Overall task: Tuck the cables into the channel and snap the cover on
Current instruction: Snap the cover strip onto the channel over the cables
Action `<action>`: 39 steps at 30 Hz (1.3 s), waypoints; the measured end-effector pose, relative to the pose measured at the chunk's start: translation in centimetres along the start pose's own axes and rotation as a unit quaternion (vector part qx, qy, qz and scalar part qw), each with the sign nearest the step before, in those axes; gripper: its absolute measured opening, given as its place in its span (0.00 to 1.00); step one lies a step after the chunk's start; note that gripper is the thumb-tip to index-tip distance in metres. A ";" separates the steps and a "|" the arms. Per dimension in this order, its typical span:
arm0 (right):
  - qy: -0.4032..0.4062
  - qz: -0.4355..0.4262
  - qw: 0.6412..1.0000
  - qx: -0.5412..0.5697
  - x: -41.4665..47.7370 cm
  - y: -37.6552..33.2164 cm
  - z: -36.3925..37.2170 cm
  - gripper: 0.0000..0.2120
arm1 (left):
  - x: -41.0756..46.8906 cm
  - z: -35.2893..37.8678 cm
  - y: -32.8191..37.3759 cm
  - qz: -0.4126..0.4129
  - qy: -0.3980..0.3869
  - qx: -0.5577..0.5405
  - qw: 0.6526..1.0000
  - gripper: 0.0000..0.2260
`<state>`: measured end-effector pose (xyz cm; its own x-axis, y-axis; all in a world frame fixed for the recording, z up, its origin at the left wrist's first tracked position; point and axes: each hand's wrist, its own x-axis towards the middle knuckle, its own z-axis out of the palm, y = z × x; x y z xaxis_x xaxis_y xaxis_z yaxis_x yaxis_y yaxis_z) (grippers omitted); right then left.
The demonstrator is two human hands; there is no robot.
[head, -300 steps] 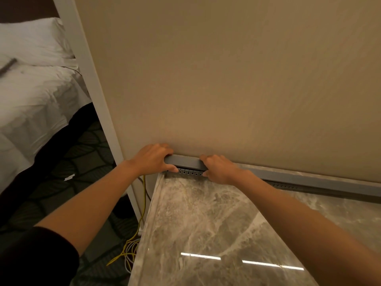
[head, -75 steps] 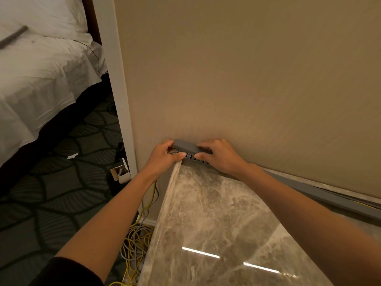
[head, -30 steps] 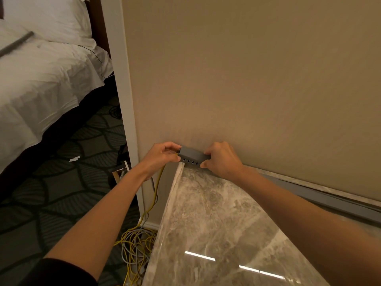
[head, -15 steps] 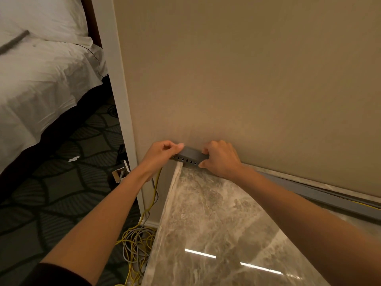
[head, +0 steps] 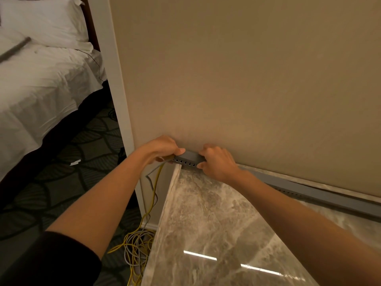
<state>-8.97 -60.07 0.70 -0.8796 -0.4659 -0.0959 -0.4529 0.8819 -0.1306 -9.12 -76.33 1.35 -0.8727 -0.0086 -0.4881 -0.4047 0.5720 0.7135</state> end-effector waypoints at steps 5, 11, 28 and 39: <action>0.007 0.023 0.998 0.051 0.2 0.4 0.2 0.14 | 0.7 0.8 0.3 -0.024 0.044 -0.046 0.998 0.11; -0.024 0.043 0.994 0.099 0.8 0.7 -0.4 0.15 | 1.0 1.5 0.3 -0.042 0.081 -0.106 0.990 0.12; 0.011 -0.019 0.998 0.063 -2.1 2.0 1.3 0.20 | 0.4 3.3 -1.3 0.140 0.149 0.214 0.955 0.14; 0.025 0.037 0.998 0.038 -4.7 6.5 1.3 0.19 | -1.2 6.1 0.9 0.234 0.145 0.495 0.824 0.25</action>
<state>-7.53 -52.26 -0.98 -0.9170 -0.3944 -0.0591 -0.3762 0.9047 -0.1998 -6.75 -70.76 -0.49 -0.9567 0.2892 -0.0331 0.2904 0.9561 -0.0392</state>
